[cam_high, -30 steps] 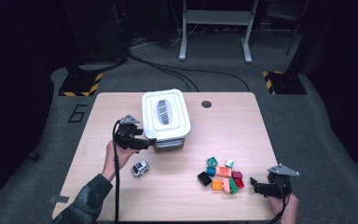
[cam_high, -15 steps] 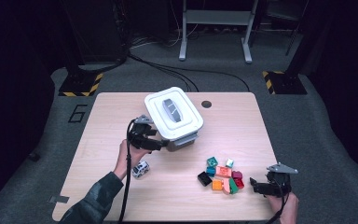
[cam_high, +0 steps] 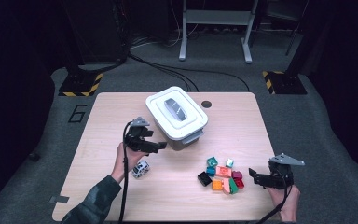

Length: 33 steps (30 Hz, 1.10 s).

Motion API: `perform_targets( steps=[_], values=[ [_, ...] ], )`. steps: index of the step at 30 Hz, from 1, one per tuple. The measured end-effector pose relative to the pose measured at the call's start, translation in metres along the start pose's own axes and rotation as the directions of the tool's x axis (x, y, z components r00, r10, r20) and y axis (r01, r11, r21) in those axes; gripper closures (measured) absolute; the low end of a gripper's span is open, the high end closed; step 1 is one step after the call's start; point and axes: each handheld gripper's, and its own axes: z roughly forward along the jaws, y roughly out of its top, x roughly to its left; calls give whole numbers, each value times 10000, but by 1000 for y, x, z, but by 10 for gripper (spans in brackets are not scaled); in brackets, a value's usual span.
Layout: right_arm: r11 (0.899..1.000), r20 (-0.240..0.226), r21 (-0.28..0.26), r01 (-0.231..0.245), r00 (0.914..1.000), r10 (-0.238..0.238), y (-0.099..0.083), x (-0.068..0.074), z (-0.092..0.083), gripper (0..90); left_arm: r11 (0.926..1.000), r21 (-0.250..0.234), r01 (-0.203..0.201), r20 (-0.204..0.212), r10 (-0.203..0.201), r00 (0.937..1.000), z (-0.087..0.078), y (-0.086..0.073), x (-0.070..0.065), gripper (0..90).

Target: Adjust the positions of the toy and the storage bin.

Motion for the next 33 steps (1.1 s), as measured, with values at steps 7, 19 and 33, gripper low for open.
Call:
perform_targets(
  steps=[7, 19, 33],
  values=[
    [9977, -231, -470, 491, 9985, -502, 31, 19, -1, 104, 9992, -210, 343, -1419, -370, 9892, -39, -38, 38, 98],
    [9804, -946, -1103, 1635, 9802, -1741, 101, 70, 23, 148, 9935, -257, 1112, -3636, -1129, 9247, -57, -121, 86, 82],
    [9871, -1219, -645, 1464, 9806, -1534, 189, 103, 94, 474, 9899, 108, 1410, -3824, -1262, 9154, -47, -148, 92, 106]
  ],
)
